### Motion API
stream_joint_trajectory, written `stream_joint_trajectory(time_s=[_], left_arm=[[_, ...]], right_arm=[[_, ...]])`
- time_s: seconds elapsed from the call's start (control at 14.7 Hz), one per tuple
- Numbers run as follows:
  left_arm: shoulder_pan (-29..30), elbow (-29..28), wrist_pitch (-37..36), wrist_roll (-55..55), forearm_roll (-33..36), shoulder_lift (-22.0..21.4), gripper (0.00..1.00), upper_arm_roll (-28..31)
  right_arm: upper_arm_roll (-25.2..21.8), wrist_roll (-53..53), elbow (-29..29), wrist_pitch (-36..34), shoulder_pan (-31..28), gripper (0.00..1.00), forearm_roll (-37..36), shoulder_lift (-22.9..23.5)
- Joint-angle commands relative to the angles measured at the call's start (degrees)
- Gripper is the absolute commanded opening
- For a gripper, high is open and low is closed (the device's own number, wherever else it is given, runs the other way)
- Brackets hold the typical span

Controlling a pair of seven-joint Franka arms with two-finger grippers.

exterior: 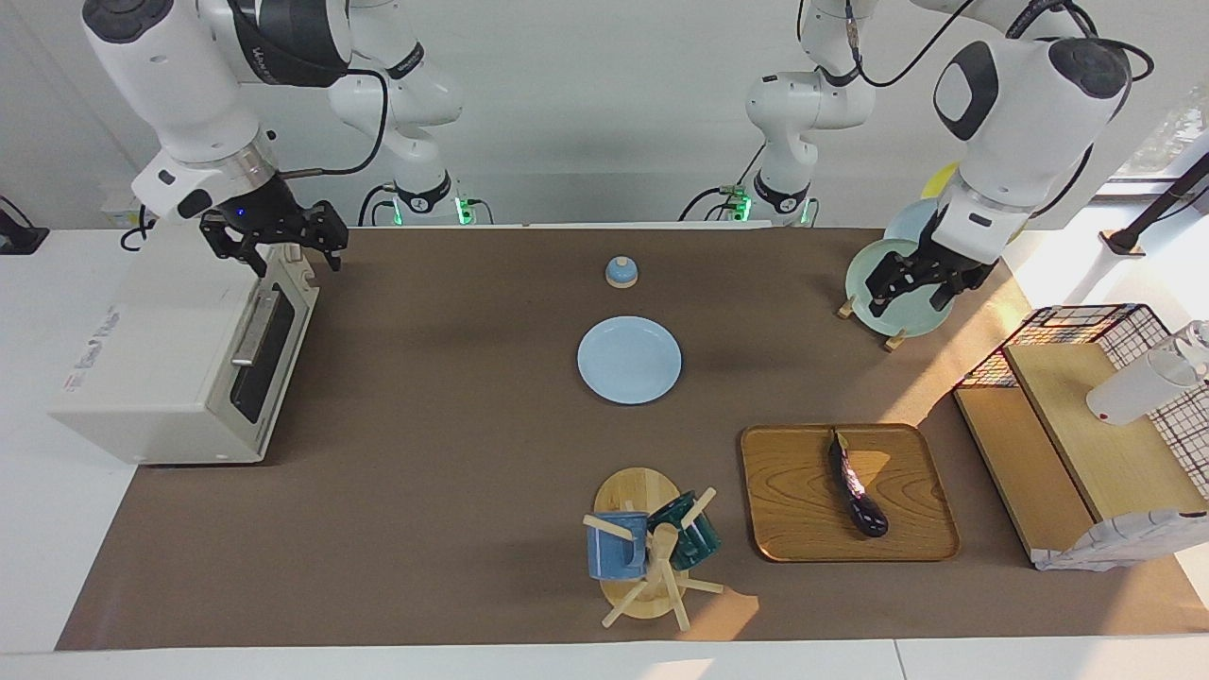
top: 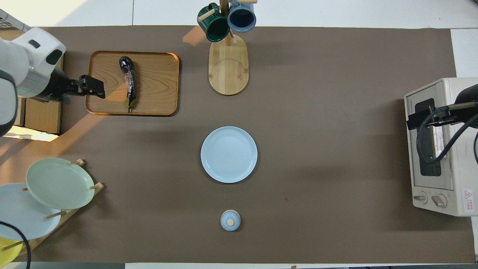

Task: Put eggplant into oven
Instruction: 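Reach the left gripper toward the purple eggplant on the wooden tray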

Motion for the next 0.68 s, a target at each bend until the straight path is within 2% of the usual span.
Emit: stream_joint_trajectory(time_s=[0.0,0.34,0.48,0.61], left_arm=[[-0.4,4.4,5.2,4.1,0.7,8.3,1.00,0.4],[-2.4,4.0,18.6,7.5,1.2,17.8,1.00,0.4],[-2.7,2.4,23.1,8.3,1.1,19.2,1.00,0.5],[-2.5,1.1,23.9,10.5,1.5,19.2,1.00,0.5]], right_arm=[[0.2,0.1,-0.5,-0.6,-0.6,1.00,0.3,-0.7],[0.3,0.1,-0.5,-0.6,-0.6,1.00,0.4,-0.8],[0.3,0.1,-0.6,-0.6,-0.6,1.00,0.4,-0.8],[0.3,0.1,-0.5,-0.6,-0.6,1.00,0.3,-0.7]])
